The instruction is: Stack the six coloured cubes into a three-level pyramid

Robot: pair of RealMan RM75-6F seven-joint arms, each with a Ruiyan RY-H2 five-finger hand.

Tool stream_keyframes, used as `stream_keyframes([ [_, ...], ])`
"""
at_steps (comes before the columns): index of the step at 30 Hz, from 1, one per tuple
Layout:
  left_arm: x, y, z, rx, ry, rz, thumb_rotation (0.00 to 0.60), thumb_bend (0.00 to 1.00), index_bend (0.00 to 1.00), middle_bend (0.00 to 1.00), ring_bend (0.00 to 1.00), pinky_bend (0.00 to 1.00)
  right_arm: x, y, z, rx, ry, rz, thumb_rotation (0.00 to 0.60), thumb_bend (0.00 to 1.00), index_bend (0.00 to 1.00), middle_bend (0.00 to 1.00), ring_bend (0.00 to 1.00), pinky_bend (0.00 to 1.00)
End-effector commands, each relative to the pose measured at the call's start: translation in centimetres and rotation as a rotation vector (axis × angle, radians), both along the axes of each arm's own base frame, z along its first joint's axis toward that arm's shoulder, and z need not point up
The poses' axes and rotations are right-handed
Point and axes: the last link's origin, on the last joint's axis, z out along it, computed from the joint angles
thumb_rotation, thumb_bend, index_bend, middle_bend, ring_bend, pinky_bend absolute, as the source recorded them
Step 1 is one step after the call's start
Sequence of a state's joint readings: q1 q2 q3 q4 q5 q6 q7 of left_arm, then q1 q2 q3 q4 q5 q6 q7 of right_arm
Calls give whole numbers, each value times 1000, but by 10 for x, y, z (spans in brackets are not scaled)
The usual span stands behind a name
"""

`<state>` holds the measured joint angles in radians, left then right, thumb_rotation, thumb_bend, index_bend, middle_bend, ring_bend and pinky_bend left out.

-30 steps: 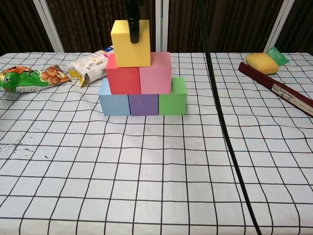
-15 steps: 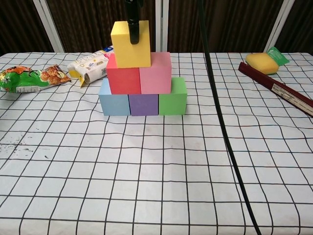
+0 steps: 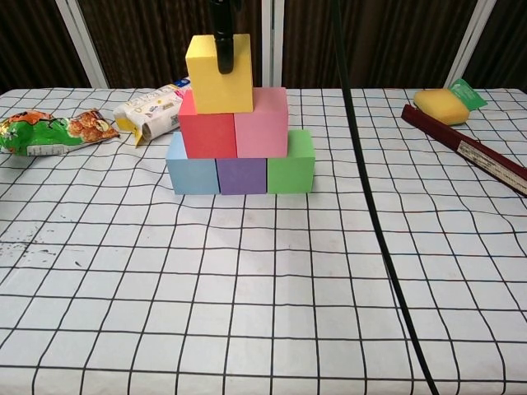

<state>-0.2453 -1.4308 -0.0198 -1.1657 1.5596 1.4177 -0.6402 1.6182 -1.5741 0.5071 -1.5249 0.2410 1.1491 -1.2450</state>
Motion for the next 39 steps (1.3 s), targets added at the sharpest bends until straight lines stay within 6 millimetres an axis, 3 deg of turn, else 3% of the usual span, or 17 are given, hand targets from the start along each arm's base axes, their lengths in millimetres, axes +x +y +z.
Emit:
stream_keyframes([
  [1,0,0,0,0,0,-1,600,0,74,159,1,28,0,0,0,-1,-1,-3,600,90,0,598,161,0],
  [31,0,0,0,0,-1,1,600,0,75,160,1,28,-1,0,-3,3,1,-8,600,84,0,595,161,0],
  [39,-1,0,0,2,-1,2,600,0,75,159,1,28,-3,1,-3,19,-3,-15,600,41,0,536,156,0],
])
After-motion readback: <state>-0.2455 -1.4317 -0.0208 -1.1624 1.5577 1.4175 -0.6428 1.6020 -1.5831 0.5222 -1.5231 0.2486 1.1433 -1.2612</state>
